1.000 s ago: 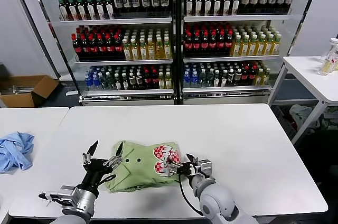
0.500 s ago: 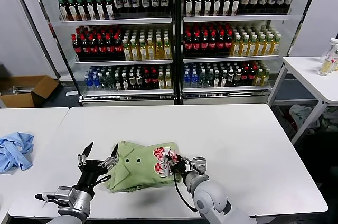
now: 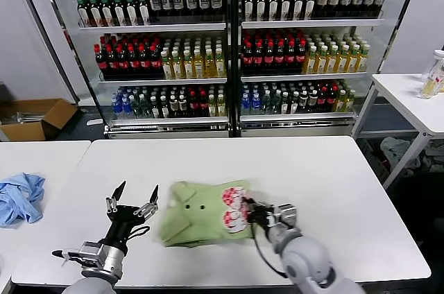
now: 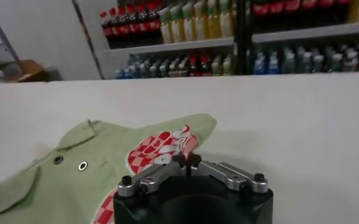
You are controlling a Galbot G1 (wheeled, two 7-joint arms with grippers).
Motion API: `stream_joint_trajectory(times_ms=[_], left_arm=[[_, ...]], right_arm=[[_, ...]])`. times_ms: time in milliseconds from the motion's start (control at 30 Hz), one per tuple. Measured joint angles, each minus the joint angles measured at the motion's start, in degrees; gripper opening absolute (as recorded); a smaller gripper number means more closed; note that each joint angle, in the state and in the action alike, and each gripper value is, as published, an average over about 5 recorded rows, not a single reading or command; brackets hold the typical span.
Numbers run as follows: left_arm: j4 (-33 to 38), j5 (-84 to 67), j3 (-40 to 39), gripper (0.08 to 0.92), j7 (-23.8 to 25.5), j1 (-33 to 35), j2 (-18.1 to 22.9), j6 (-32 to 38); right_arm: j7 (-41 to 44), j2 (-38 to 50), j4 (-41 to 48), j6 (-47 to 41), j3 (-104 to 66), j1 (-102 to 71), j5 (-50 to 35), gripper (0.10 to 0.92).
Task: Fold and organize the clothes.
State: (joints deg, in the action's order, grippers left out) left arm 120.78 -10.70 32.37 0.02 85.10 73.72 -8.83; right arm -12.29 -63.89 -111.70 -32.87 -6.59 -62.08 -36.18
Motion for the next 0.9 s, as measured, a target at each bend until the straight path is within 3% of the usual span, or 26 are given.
stream_joint_trajectory(times_ms=[267, 500, 900], left_arm=[[-1.75, 2.85, -0.98, 0.823, 2.21, -1.31, 0.65, 3.32], [-1.25, 3.99, -0.32, 0.823, 3.08, -0.46, 0.14, 4.73], [-0.83, 7.28, -0.43, 0.823, 4.47, -0.65, -0.05, 4.64]], right_arm=[[5.22, 4.21, 1.80, 0.34, -6.12, -0.45, 3.22, 0.136], [5.10, 4.88, 2.87, 0.76, -8.32, -0.90, 5.65, 0.317], [4.12, 6.52, -2.50, 4.34, -12.22, -4.16, 12.12, 0.655]])
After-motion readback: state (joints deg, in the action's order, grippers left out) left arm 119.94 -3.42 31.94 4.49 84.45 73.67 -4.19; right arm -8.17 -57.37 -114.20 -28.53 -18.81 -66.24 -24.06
